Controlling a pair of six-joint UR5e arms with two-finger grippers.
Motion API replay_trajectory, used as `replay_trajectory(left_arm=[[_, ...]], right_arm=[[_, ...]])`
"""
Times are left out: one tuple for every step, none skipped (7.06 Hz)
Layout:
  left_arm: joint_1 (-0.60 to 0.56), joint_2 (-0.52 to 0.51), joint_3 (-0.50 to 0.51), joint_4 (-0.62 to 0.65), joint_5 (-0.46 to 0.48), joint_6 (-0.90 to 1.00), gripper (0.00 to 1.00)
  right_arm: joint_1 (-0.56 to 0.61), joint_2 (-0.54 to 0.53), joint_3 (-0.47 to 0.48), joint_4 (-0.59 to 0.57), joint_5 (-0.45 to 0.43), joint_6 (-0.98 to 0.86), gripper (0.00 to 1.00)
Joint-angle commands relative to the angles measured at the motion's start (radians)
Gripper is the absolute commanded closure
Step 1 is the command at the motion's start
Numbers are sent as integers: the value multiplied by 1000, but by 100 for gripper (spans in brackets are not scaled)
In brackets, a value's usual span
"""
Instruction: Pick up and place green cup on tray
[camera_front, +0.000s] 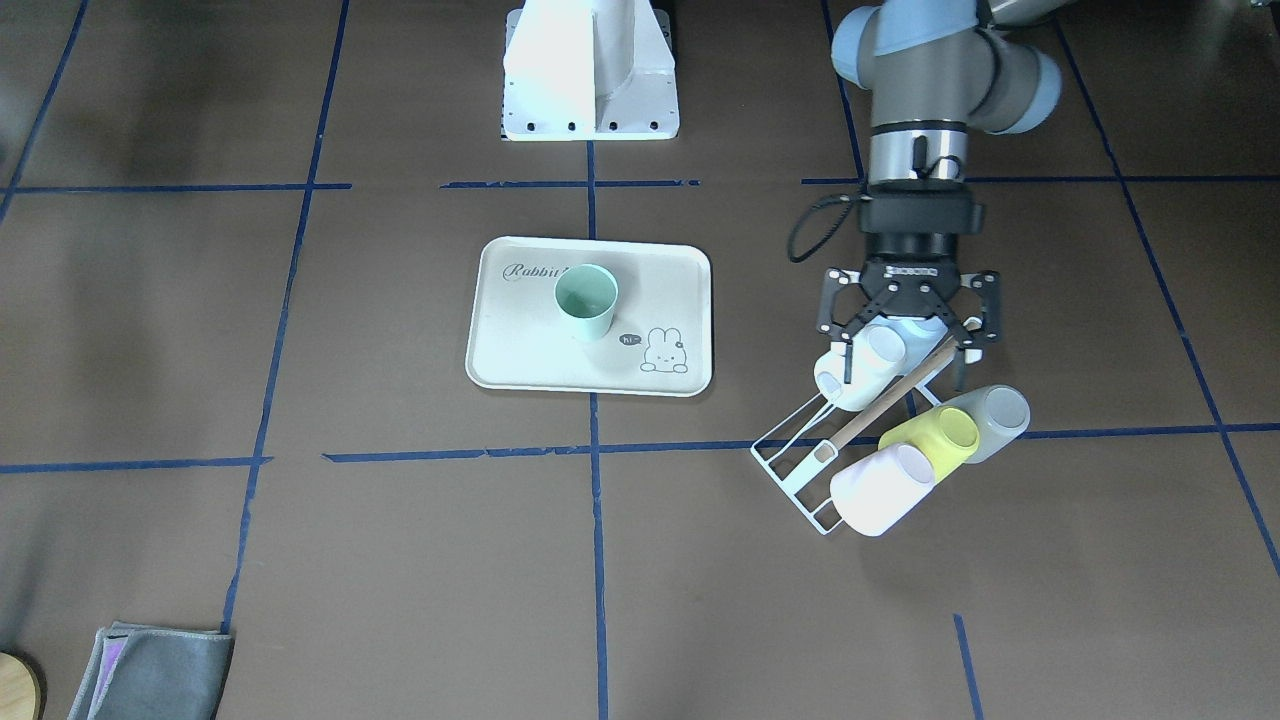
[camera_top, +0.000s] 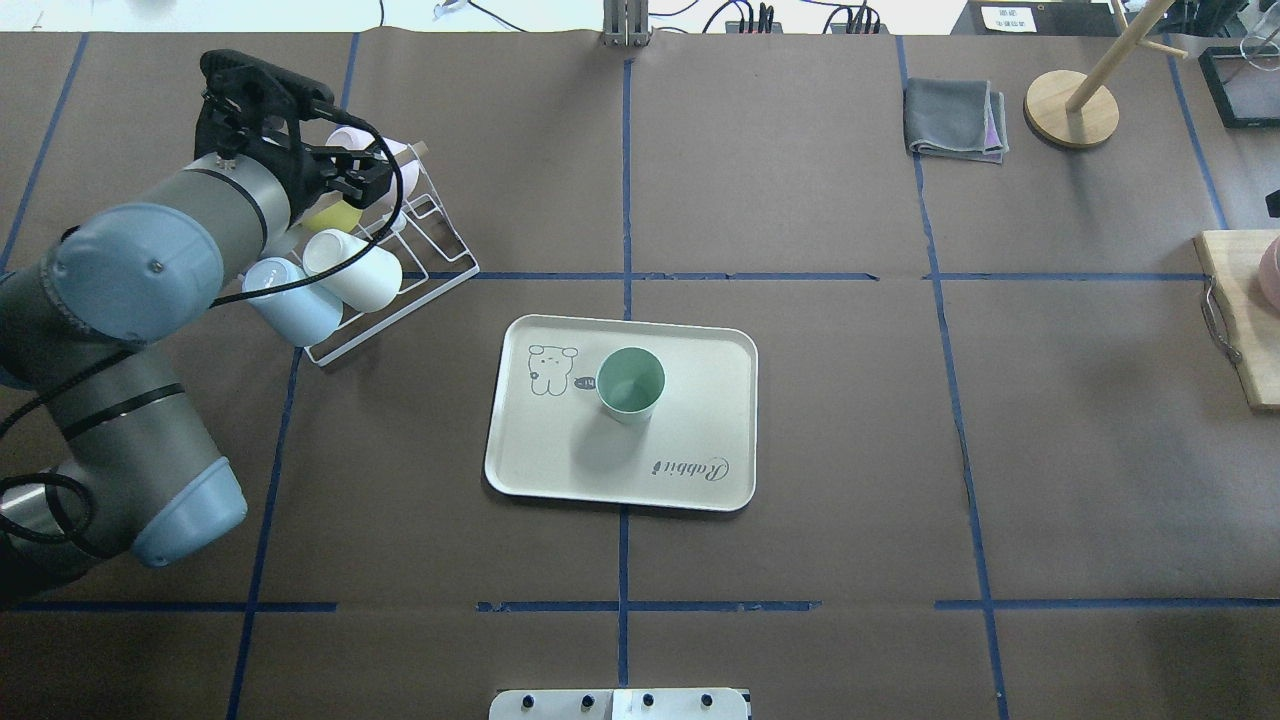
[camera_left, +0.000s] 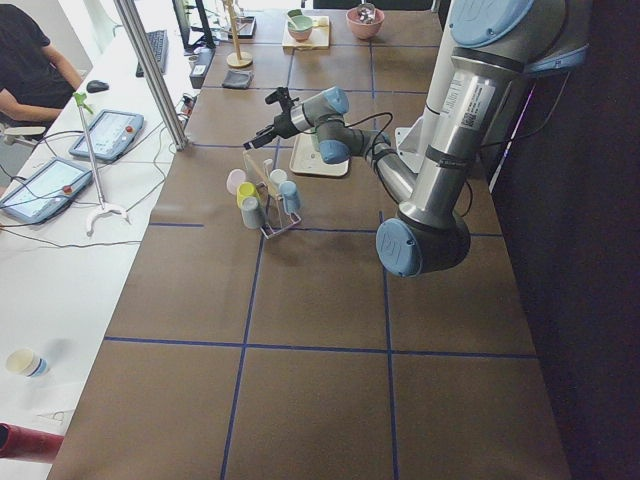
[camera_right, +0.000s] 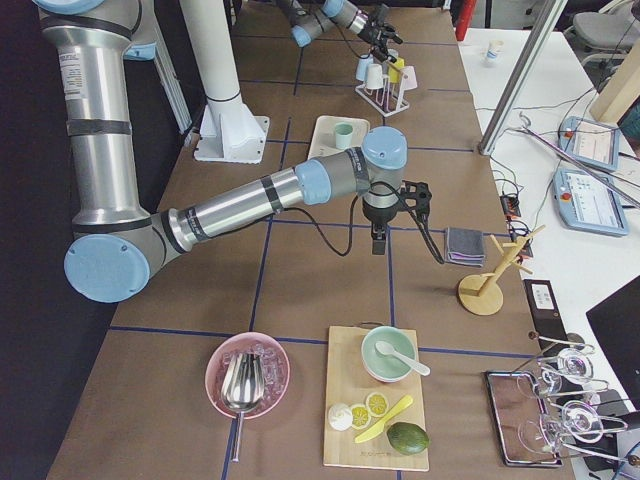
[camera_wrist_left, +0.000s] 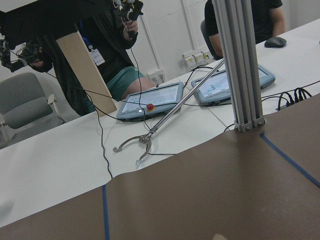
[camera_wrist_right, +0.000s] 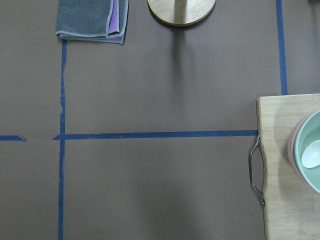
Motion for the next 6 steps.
replay_trajectory(left_arm=[[-127, 150, -78, 75, -279, -44, 1], [-210, 213, -86, 75, -458, -42, 1], [-331, 256, -72, 83, -691, -26, 1], [-447, 263, -59, 126, -857, 50, 1], [-514, 311, -68, 205, -890, 238, 1], [-583, 336, -60, 267, -892, 411, 1]], right_arm=[[2, -5, -6, 1, -6, -17, 0], [12, -9, -22, -1, -7, -65, 0], [37, -11, -48, -1, -7, -119, 0], [55, -11, -80, -3, -6, -180, 0], [78, -14, -114, -1, -6, -229, 0], [98, -27, -146, -1, -6, -294, 0]])
